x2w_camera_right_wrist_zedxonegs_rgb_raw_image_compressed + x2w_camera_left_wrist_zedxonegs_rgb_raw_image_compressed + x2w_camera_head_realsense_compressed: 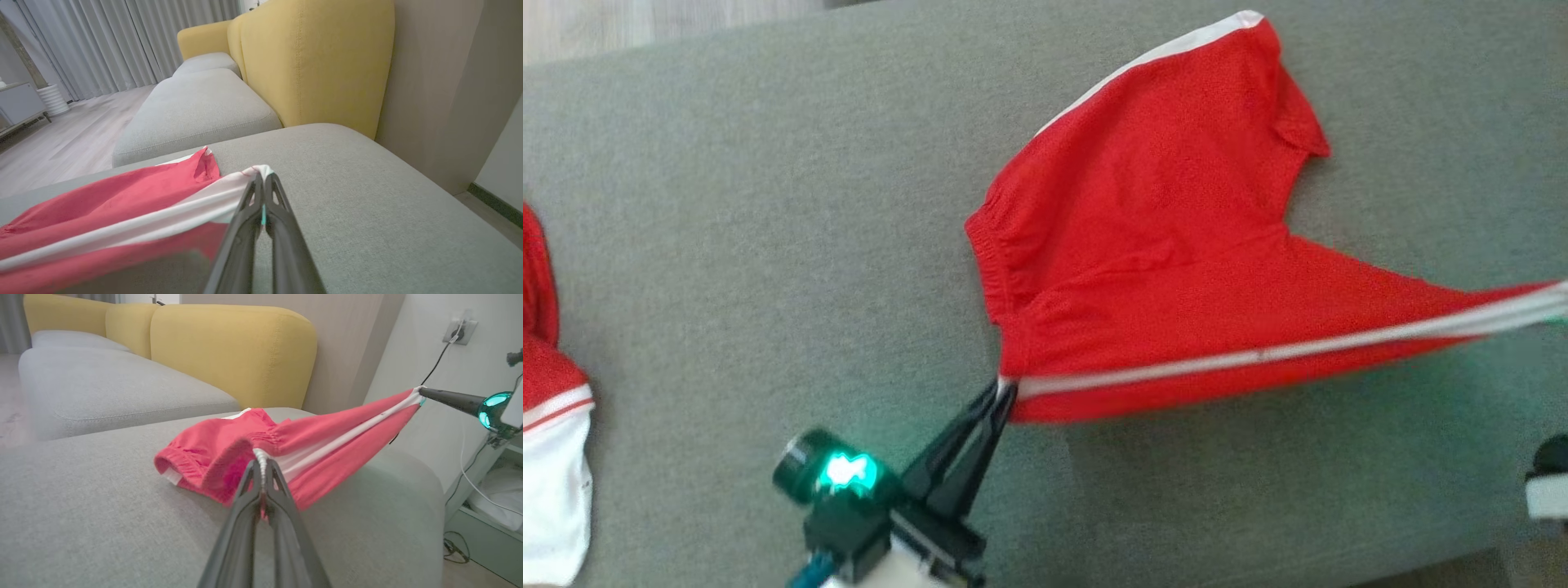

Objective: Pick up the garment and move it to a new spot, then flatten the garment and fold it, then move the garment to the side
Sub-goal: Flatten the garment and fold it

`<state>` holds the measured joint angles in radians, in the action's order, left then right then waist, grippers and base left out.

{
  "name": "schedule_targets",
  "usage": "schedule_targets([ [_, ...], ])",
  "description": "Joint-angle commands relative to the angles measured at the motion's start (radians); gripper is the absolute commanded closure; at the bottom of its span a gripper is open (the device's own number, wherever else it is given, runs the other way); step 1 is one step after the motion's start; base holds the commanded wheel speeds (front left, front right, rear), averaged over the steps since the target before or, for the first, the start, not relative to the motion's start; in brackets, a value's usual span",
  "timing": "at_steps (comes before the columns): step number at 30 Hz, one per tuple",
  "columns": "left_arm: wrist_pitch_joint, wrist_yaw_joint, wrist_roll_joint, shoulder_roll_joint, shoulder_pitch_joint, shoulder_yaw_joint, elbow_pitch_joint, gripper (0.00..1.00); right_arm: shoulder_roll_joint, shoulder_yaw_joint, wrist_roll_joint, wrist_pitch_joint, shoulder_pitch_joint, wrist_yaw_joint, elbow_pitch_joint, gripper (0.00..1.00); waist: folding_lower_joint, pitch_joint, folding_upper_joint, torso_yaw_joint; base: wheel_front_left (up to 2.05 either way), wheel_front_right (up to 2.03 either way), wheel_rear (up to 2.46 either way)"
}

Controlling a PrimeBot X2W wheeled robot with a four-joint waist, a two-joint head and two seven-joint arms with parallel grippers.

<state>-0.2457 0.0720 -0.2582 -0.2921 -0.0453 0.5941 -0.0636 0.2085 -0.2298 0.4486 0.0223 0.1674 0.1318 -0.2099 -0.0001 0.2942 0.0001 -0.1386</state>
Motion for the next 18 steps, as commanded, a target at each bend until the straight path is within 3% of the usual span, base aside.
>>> schedule_targets([
  [1, 0.007, 0.006, -0.008, 0.003, -0.084, -0.037, -0.009, 1.00, 0.035, 0.001, 0.010, -0.017, -0.067, -0.001, -0.015, 1.00, 0.0001, 0.018, -0.0001, 0.012, 0.00, 0.00, 0.00],
  [9, 0.066, 0.002, -0.035, 0.058, -0.261, -0.070, 0.075, 1.00, 0.120, 0.089, 0.017, -0.083, -0.325, -0.001, 0.129, 1.00, 0.0001, 0.072, -0.0001, 0.026, 0.00, 0.00, 0.00],
  [18, 0.168, -0.048, -0.033, 0.096, -0.452, -0.113, 0.176, 1.00, 0.201, 0.277, 0.002, -0.118, -0.721, -0.001, 0.442, 1.00, 0.0001, 0.158, -0.0001, 0.074, 0.00, 0.00, 0.00],
])
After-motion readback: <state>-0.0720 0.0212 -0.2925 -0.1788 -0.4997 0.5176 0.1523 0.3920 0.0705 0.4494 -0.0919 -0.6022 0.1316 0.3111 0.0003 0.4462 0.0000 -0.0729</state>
